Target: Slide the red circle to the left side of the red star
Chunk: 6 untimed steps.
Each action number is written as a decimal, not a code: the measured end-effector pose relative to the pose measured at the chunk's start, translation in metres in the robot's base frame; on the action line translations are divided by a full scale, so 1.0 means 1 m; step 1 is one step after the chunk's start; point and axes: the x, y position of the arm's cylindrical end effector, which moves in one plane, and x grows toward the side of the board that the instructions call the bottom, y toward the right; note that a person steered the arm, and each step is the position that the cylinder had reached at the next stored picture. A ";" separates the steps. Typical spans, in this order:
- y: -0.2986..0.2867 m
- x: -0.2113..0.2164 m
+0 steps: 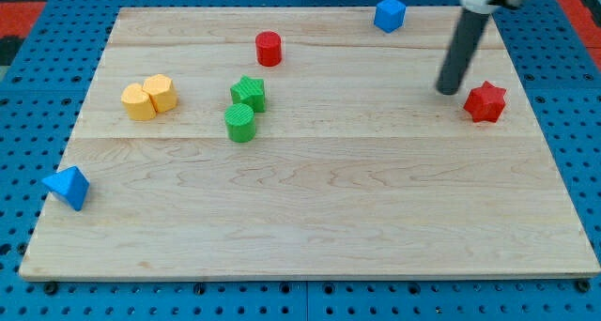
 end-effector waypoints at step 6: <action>-0.263 -0.092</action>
